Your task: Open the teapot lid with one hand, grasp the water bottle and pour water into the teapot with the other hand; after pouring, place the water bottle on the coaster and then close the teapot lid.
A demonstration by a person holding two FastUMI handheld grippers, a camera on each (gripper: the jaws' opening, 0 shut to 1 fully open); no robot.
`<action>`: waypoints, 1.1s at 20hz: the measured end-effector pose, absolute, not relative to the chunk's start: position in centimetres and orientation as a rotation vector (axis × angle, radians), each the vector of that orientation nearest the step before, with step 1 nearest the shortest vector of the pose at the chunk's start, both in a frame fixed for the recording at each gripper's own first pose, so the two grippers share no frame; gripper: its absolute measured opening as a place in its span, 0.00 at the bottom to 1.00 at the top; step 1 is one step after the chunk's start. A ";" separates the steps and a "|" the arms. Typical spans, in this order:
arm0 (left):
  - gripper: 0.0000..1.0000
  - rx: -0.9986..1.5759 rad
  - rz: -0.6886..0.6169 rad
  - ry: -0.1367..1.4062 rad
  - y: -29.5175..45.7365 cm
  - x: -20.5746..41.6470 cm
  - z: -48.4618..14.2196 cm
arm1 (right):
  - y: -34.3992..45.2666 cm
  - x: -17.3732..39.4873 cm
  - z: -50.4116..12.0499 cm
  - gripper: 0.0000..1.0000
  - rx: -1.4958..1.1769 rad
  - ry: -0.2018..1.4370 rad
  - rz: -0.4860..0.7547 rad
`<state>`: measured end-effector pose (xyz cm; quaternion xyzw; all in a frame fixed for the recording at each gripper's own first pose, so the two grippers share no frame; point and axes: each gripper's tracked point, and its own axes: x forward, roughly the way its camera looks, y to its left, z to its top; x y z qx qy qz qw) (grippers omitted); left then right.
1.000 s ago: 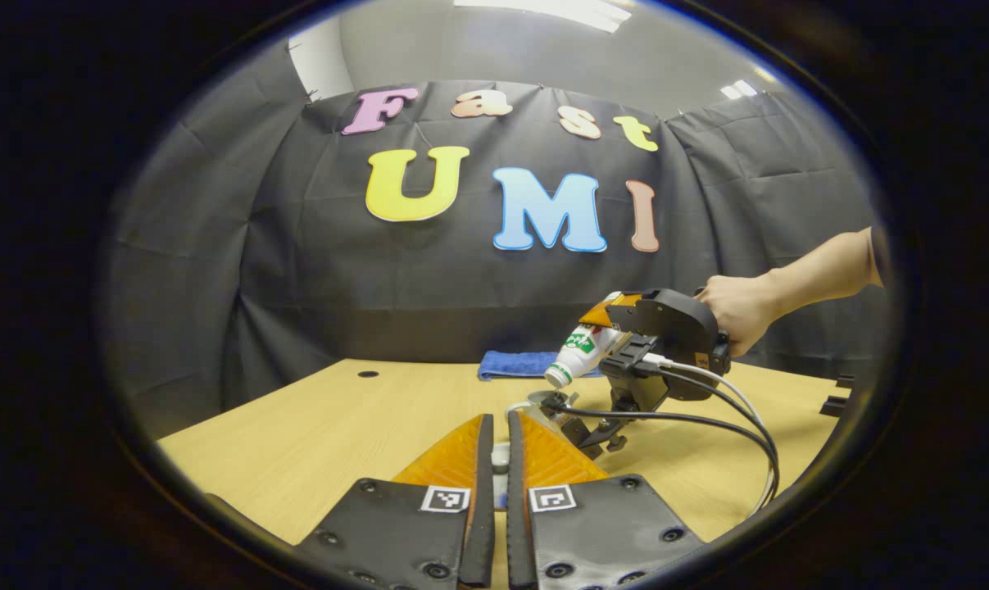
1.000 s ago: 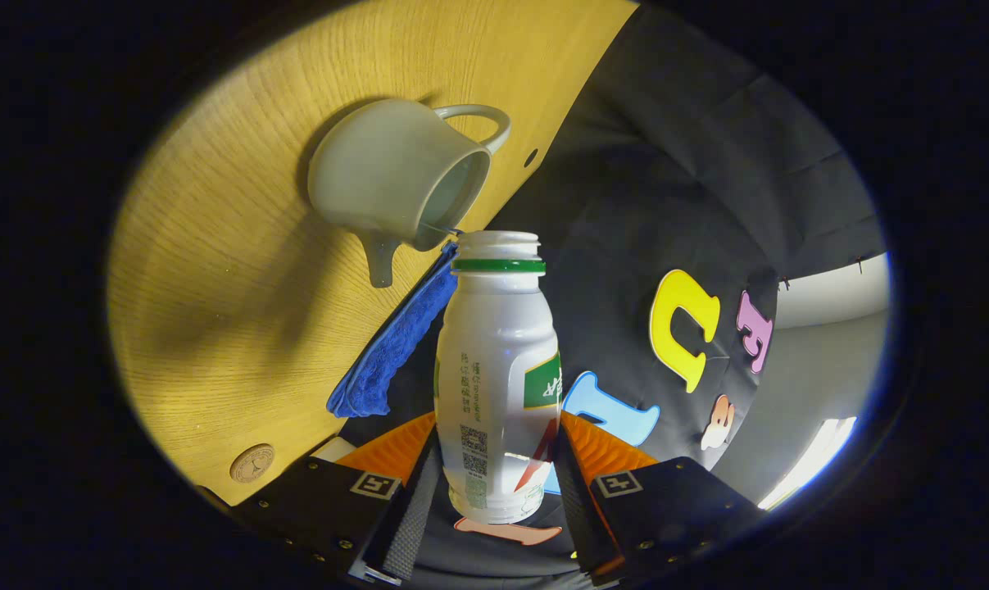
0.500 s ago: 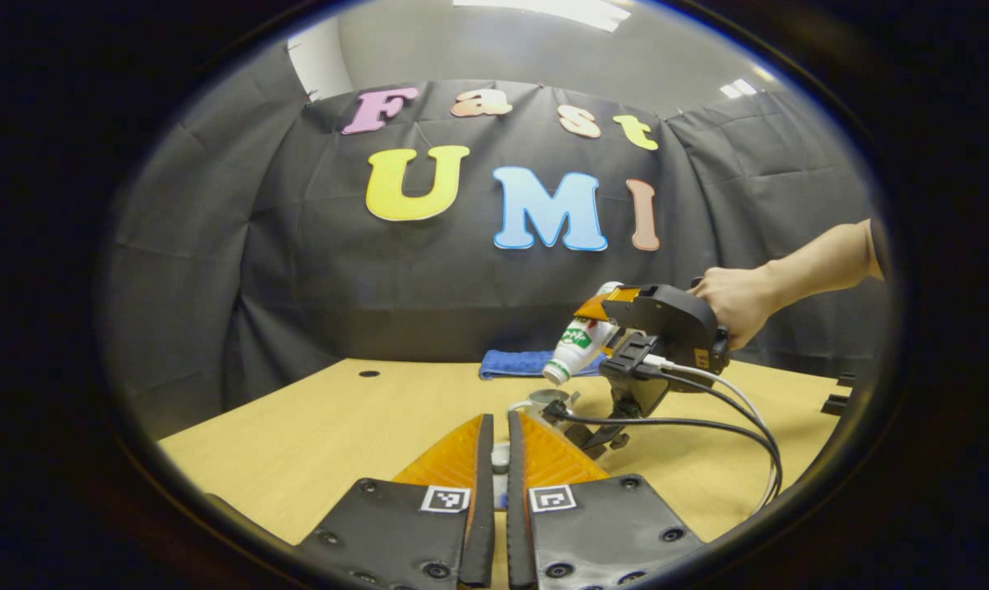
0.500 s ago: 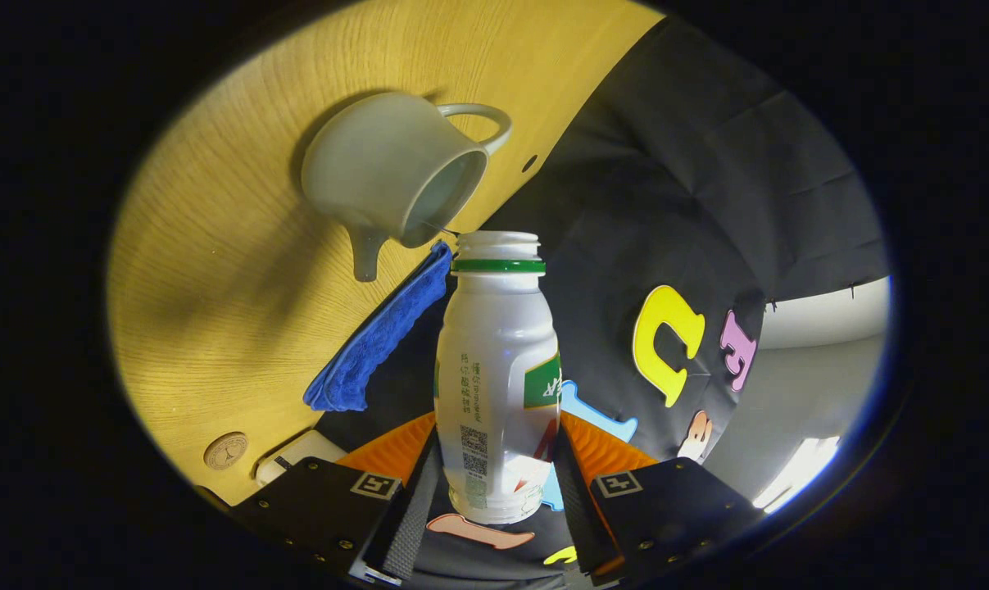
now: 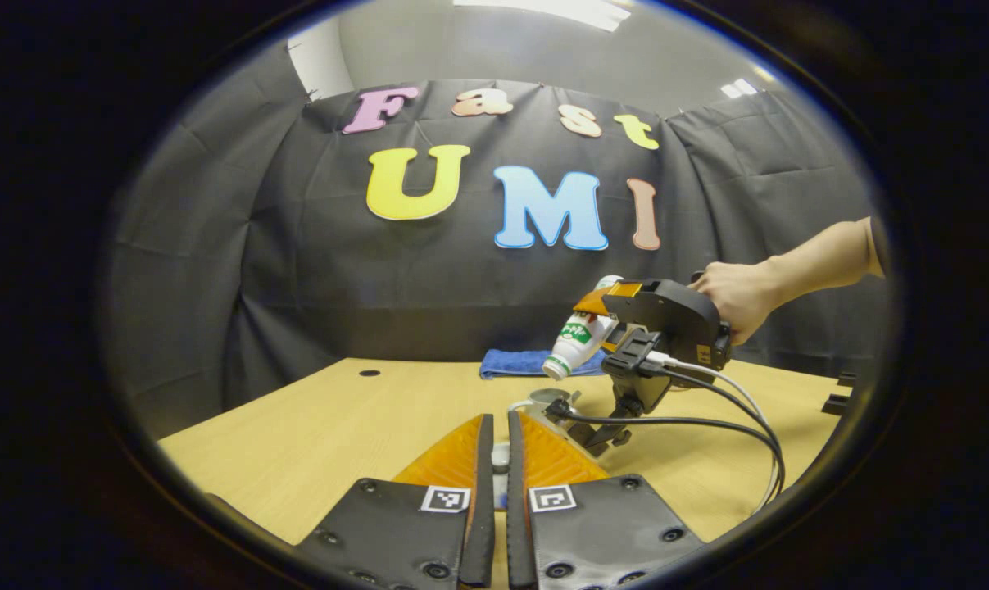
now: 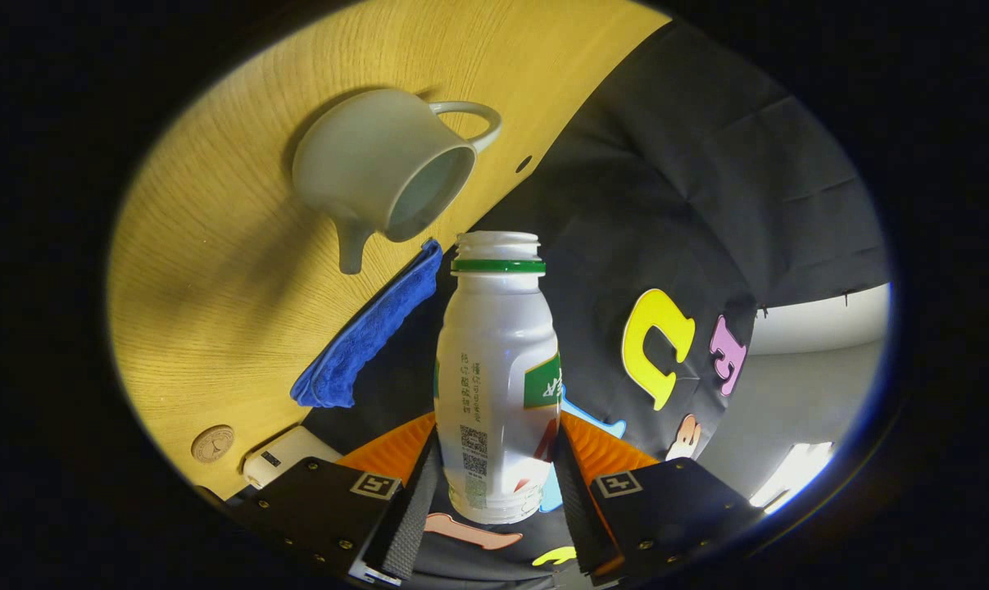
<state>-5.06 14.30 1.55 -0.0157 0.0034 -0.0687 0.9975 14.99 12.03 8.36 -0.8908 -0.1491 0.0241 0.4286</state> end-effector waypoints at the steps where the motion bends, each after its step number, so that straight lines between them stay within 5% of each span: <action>1: 0.17 -0.034 -0.137 0.007 14.3 -5.0 1.5 | 11.9 15.0 7.8 0.71 -2.211 -0.365 0.072; 22: 0.12 -0.108 -0.160 0.007 13.0 -2.4 1.9 | 7.5 14.4 1.5 0.72 -1.351 -0.001 0.281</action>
